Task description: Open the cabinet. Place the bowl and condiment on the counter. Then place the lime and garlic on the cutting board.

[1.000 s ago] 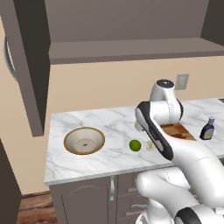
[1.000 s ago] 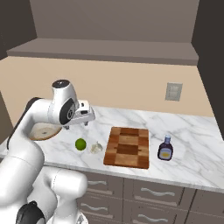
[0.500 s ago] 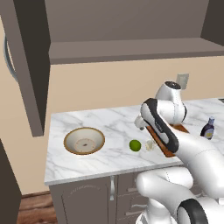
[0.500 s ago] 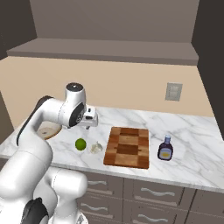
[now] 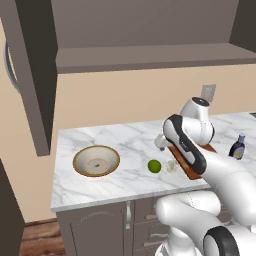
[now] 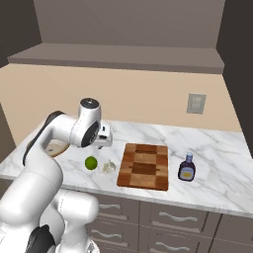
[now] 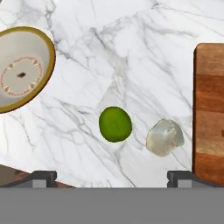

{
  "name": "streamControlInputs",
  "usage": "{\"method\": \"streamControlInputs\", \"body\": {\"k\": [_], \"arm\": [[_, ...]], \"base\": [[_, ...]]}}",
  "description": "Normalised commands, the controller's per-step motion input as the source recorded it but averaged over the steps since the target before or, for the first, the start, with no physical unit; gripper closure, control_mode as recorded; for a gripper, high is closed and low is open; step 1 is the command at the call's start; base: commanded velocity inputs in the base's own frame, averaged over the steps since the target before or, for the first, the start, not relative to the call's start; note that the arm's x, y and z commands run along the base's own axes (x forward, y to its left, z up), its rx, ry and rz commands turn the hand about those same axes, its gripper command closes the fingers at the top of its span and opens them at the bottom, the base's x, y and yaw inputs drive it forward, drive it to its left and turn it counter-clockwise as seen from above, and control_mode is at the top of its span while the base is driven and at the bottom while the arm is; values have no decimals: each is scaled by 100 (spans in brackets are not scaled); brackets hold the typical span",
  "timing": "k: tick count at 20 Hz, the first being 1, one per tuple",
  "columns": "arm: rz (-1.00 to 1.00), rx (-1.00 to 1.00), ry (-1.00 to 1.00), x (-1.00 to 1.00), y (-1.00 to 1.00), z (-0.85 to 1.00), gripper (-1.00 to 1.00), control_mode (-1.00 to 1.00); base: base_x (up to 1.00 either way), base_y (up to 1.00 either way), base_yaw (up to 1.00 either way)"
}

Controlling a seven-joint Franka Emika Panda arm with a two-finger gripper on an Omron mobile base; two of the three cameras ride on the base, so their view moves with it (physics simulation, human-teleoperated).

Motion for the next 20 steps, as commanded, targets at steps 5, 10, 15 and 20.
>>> {"method": "streamControlInputs", "body": {"k": [5,10,15,20], "arm": [[0,-1,0,8,0,-31,-100,-100],[0,0,0,7,3,-20,-100,-100],[0,0,0,0,16,-16,-100,-100],[0,-1,0,10,21,-28,-100,-100]], "base": [[0,0,0],[0,0,0],[0,0,0],[0,0,0]]}}
